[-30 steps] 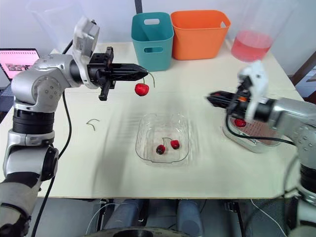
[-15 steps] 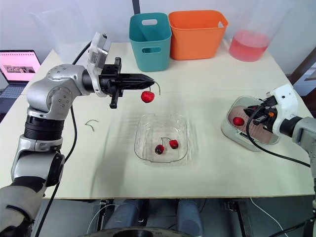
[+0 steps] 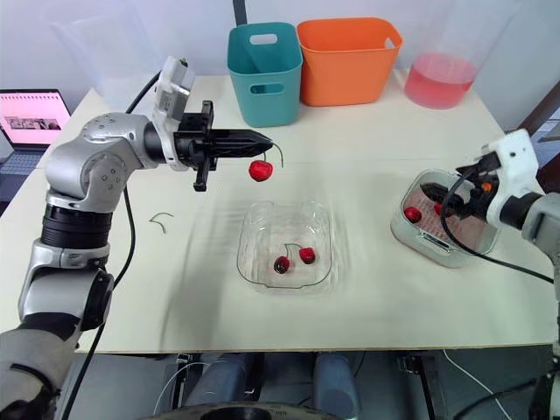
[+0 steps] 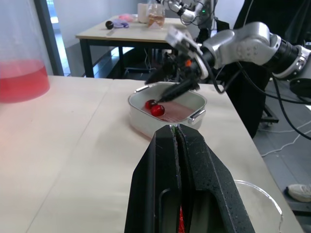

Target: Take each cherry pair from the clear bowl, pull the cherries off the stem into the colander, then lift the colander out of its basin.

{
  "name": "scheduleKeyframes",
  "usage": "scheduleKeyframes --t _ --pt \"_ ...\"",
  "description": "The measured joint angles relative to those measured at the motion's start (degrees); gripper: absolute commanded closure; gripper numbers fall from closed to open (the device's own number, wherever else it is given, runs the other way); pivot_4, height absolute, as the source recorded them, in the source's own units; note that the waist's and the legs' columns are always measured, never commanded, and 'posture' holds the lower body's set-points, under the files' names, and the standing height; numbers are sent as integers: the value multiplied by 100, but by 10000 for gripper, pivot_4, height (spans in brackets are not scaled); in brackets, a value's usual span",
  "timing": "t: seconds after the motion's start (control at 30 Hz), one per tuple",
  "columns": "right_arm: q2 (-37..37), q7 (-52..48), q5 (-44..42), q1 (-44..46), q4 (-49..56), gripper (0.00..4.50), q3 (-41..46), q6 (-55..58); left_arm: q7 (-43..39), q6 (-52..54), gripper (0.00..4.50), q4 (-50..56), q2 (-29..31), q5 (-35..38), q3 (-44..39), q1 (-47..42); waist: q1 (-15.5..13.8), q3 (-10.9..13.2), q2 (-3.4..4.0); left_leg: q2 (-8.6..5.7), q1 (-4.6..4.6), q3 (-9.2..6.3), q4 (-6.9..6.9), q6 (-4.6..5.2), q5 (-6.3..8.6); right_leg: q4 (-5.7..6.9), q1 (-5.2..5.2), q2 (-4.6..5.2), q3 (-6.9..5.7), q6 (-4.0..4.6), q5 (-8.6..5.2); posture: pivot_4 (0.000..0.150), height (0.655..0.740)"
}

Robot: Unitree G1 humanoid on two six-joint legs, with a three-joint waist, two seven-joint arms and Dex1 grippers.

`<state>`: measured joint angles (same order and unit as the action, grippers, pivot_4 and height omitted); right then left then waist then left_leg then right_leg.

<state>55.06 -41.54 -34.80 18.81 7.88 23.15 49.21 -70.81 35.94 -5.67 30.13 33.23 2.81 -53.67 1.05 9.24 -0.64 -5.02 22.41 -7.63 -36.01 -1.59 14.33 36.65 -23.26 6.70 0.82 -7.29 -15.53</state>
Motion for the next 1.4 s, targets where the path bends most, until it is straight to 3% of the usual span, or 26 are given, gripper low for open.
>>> scheduleKeyframes --t 0.2,0.33,0.53,1.03,1.13,1.33,1.4 --pt "-917 289 -1902 966 1226 841 -168 1292 14 211 45000 24 164 194 -234 -78 -17 1 -1 3 1 -13 -2 4 2 -2 6 4 -5 0 0 1500 7400" --pt "-1929 878 -2628 1363 1466 841 -712 1659 109 336 45000 157 181 283 -319 -71 -38 1 -1 -2 5 -21 -4 -4 -2 -3 6 8 -7 0 0 1500 7400" --pt "-3177 1551 -2595 1777 1282 841 -1604 1489 271 491 45000 455 101 479 -358 -51 -8 0 -1 -4 5 -21 -3 -10 -6 15 -7 8 -3 0 0 1500 7400" --pt "-3586 1679 -2340 1994 980 841 -1837 1168 483 614 45000 642 101 620 -359 10 15 0 0 -3 5 -20 -1 -9 -5 29 -17 6 -2 0 0 1500 7400" --pt "-3609 1728 -2353 2000 980 9468 -1837 1169 488 614 45000 642 86 620 -358 10 13 0 0 -4 5 -20 -1 -9 -5 29 -17 6 -2 0 0 1500 7400" --pt "-3648 1811 -2411 2025 980 38620 -1836 1172 485 614 45000 640 67 619 -357 10 14 0 0 -4 5 -19 -1 -9 -5 29 -18 6 -2 0 0 1500 7400" --pt "-3653 1837 -2448 2025 980 38620 -1837 1177 482 611 45000 640 66 618 -357 10 13 0 0 -4 5 -20 0 -9 -5 29 -18 6 -2 0 0 1500 7400"
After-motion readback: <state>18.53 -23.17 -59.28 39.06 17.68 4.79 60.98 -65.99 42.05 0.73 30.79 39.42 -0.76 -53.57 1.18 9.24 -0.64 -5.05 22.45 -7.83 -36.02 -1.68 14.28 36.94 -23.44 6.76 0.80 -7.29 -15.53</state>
